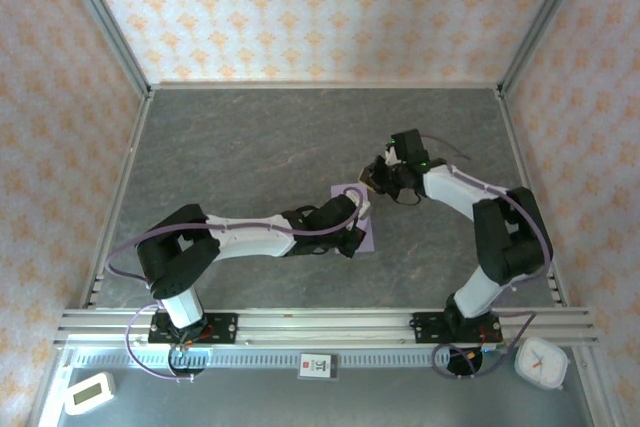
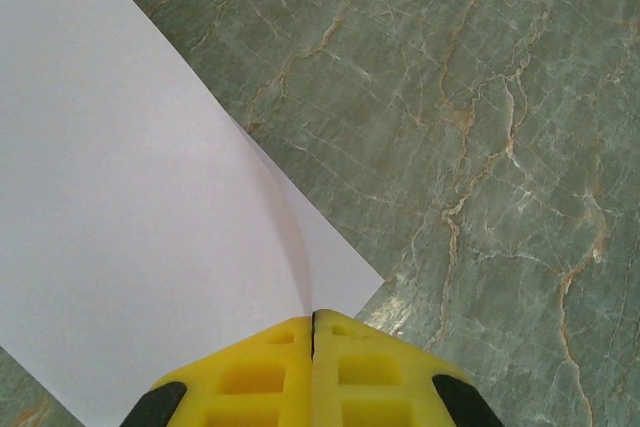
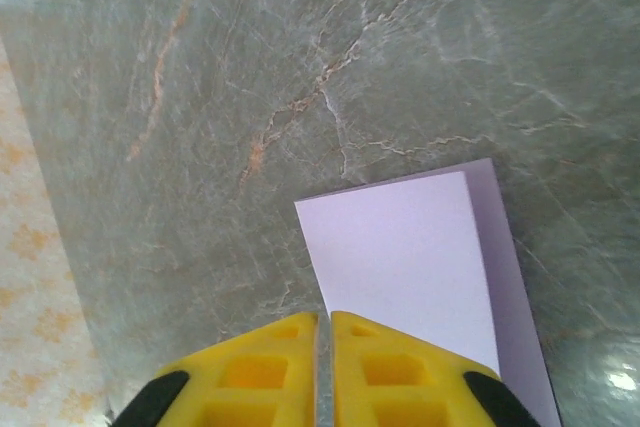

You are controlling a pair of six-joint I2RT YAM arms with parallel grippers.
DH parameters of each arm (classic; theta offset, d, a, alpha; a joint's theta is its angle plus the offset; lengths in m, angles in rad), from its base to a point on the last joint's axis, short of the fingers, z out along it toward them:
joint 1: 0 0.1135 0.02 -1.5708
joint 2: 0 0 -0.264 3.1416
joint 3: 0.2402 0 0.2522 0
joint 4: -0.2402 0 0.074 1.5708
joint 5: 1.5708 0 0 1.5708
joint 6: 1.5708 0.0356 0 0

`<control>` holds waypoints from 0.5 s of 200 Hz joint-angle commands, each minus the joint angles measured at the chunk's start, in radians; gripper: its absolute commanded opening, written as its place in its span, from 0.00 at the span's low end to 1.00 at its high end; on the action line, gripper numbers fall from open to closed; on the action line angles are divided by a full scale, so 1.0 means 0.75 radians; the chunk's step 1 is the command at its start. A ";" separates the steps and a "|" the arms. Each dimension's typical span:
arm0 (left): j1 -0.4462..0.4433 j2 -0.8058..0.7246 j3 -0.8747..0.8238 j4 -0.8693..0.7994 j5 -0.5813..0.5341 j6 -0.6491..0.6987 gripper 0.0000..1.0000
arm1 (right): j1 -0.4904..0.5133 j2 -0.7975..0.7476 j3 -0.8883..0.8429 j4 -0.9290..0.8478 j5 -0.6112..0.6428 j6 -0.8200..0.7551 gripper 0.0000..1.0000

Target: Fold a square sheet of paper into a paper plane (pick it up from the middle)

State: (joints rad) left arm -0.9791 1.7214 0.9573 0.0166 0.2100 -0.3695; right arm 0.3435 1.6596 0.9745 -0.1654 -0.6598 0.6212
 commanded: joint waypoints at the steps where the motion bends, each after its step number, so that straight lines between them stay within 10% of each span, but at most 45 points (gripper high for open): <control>1: 0.012 0.017 0.026 0.023 0.025 -0.012 0.00 | 0.034 0.088 0.043 -0.052 -0.009 -0.051 0.09; 100: 0.054 0.020 0.003 0.032 0.027 -0.016 0.00 | 0.045 0.312 0.134 -0.145 0.047 -0.188 0.00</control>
State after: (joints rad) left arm -0.9573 1.7237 0.9573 0.0200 0.2291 -0.3698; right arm 0.3744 1.8599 1.0508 -0.2184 -0.6605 0.5293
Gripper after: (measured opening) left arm 0.054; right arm 0.063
